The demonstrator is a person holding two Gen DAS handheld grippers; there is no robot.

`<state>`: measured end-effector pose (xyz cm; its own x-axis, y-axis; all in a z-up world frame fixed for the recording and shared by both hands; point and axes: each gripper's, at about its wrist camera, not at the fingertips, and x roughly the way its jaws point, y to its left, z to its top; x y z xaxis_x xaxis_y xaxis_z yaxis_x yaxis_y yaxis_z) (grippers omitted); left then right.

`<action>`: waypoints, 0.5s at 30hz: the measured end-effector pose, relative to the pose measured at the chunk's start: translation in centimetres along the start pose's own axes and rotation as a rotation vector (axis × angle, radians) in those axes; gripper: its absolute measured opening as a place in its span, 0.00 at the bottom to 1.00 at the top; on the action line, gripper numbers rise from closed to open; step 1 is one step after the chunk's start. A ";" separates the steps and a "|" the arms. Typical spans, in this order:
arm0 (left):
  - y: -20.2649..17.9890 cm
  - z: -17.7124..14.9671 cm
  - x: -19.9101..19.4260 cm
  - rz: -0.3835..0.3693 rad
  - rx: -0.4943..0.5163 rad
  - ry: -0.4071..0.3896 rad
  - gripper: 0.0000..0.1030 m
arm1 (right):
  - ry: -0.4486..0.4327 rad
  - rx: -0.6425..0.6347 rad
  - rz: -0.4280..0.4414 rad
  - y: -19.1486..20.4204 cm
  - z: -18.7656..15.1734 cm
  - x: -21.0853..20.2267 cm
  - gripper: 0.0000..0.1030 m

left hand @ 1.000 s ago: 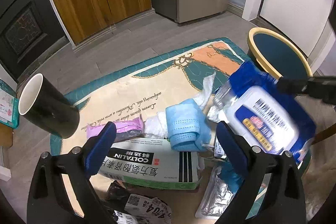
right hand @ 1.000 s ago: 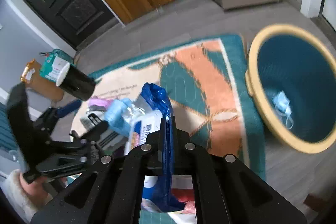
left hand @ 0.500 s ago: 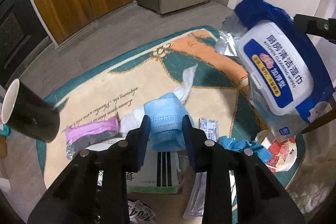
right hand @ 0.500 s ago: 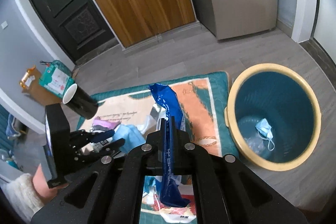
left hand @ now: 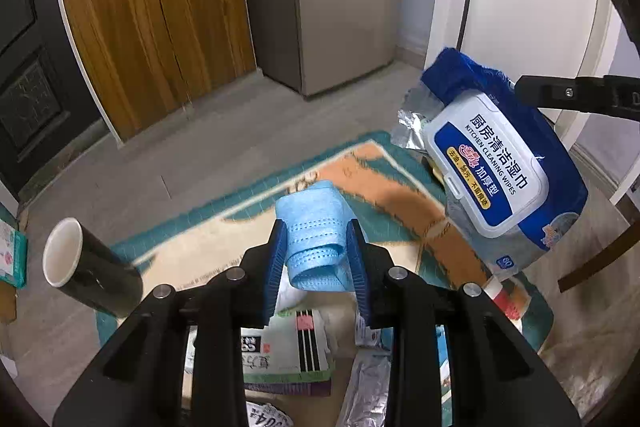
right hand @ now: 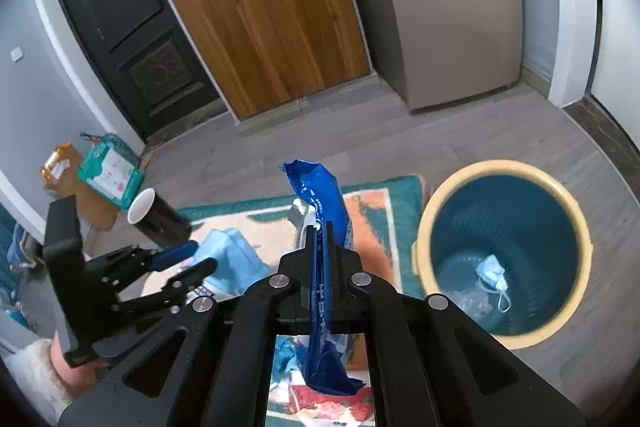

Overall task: Collect trash
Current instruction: 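Carry the wipes pack and mask over the bin and open both tools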

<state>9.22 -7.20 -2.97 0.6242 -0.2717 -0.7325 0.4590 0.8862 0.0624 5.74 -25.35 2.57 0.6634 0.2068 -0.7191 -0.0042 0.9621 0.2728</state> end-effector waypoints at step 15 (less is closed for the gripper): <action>-1.4 5.7 -2.7 -0.041 -0.002 -0.149 0.29 | -0.144 0.040 -0.084 -4.5 3.8 -5.3 0.03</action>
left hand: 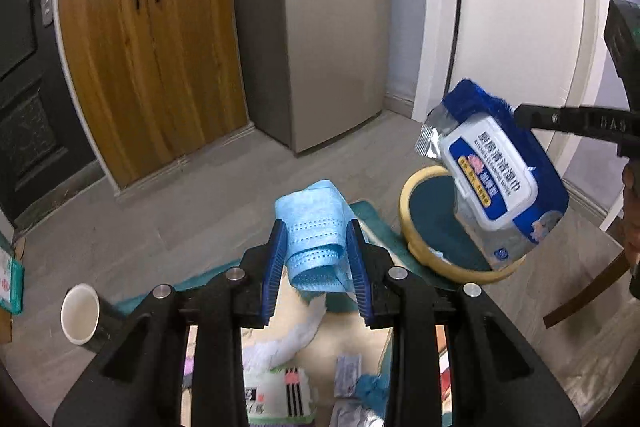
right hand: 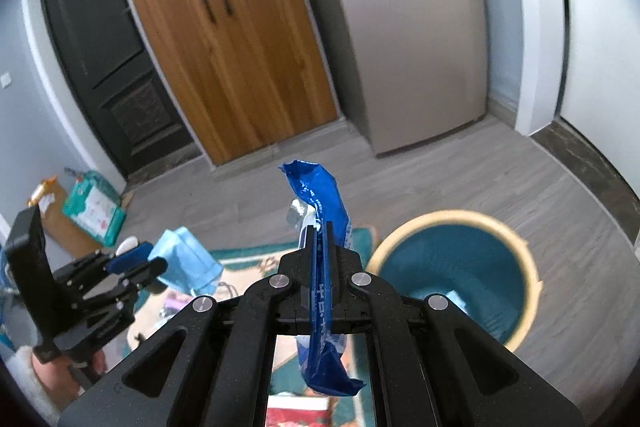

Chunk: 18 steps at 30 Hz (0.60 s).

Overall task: Collect trash
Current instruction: 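Carry the wipes pack and mask over the bin and open both tools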

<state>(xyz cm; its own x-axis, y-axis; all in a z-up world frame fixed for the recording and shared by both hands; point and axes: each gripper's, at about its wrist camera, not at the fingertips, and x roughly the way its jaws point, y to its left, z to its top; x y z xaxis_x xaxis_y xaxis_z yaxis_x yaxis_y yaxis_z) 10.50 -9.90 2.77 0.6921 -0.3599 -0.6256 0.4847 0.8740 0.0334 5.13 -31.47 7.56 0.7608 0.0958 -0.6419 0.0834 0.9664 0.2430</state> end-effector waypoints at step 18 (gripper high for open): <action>-10.5 4.5 8.4 -0.163 0.108 -0.041 0.29 | -0.010 0.080 -0.161 -9.1 0.6 0.1 0.03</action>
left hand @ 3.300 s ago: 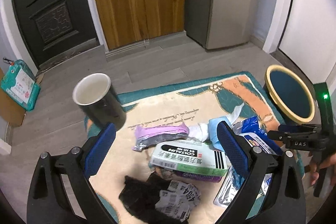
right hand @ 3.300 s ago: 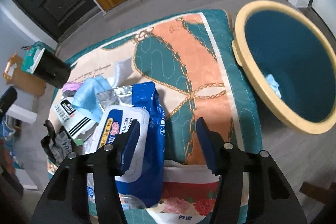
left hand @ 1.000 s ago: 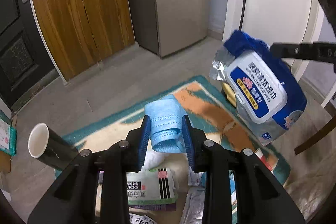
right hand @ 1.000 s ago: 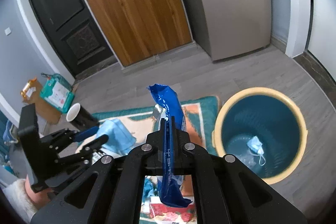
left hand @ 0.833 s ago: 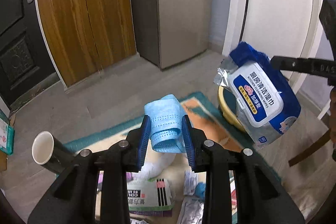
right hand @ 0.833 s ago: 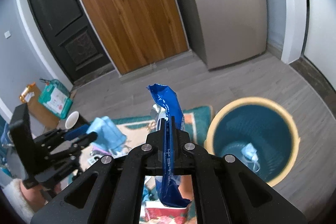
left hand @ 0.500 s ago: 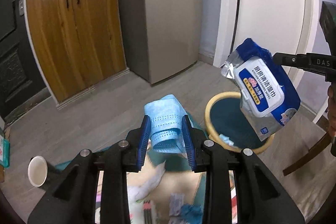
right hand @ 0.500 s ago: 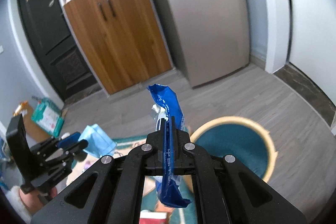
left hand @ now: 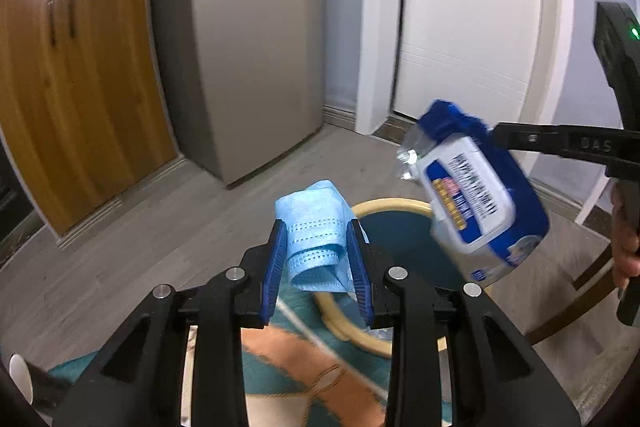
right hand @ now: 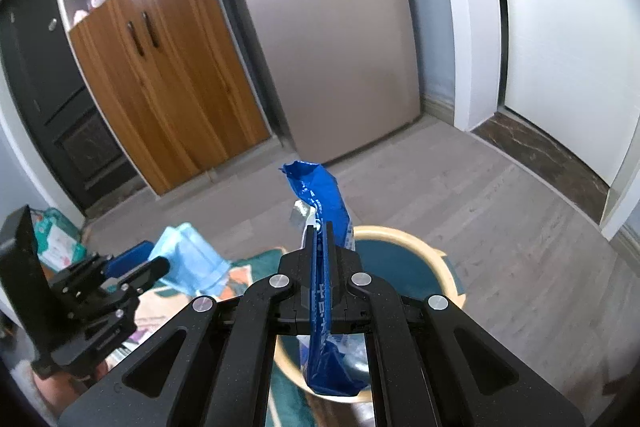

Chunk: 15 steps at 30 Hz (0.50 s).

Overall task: Collect trash
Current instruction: 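Carry the wipes pack and mask over the bin and open both tools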

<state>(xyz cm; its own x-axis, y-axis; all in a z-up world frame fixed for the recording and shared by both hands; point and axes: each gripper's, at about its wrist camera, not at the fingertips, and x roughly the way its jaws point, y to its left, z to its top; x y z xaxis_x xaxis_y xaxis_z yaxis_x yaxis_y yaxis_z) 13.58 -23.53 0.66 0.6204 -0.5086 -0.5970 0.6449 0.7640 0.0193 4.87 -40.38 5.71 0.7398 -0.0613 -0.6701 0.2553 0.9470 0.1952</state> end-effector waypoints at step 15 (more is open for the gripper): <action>-4.4 -2.9 3.8 -0.077 0.033 0.070 0.29 | 0.059 -0.020 -0.051 -1.3 -1.0 2.1 0.03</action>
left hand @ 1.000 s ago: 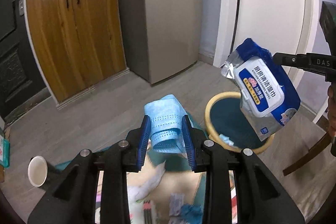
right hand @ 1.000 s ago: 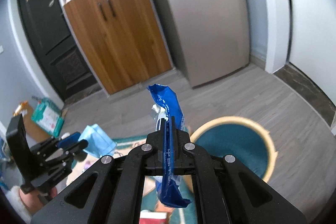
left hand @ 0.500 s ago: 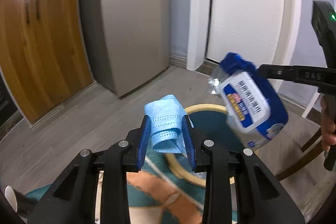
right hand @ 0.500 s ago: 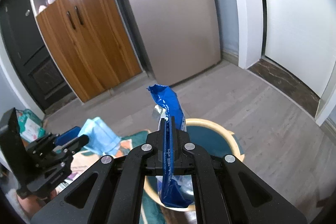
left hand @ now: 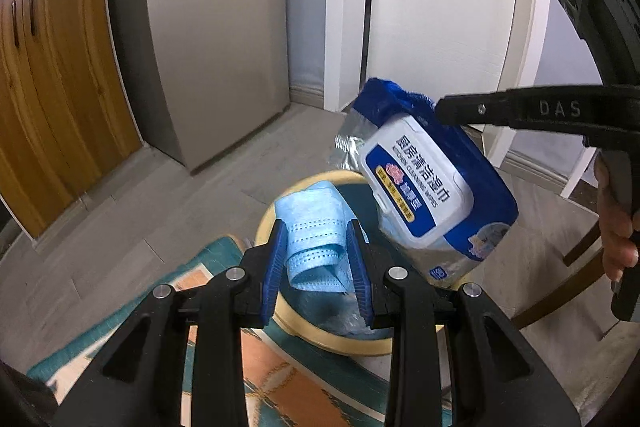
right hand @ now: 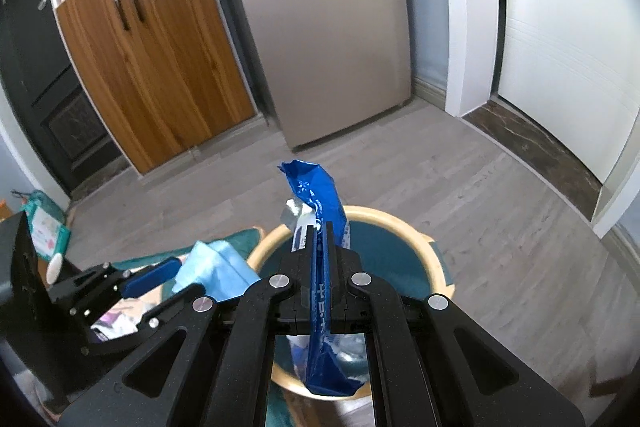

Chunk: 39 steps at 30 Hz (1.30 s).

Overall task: Collect trash
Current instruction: 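Carry the wipes pack and mask over the bin and open both tools, then move both open tools back over the remaining trash on the rug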

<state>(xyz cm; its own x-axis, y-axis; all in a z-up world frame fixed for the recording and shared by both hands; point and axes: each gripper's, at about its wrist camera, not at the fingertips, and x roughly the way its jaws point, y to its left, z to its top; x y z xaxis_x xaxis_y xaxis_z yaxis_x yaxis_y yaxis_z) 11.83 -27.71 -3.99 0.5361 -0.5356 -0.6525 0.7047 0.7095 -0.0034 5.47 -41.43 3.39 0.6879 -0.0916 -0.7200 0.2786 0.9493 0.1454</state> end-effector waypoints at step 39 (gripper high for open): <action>0.2 -3.4 3.3 0.011 -0.019 0.145 0.53 | 0.158 0.059 -0.009 -1.3 -2.7 5.7 0.28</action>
<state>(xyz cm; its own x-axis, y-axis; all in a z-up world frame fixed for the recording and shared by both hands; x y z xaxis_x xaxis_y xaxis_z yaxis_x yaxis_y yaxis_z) 12.16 -27.80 -8.77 0.4697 -0.4574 -0.7551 0.6895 0.7242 -0.0097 7.23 -42.35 -2.77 0.5725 -0.0476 -0.8185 0.3264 0.9290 0.1743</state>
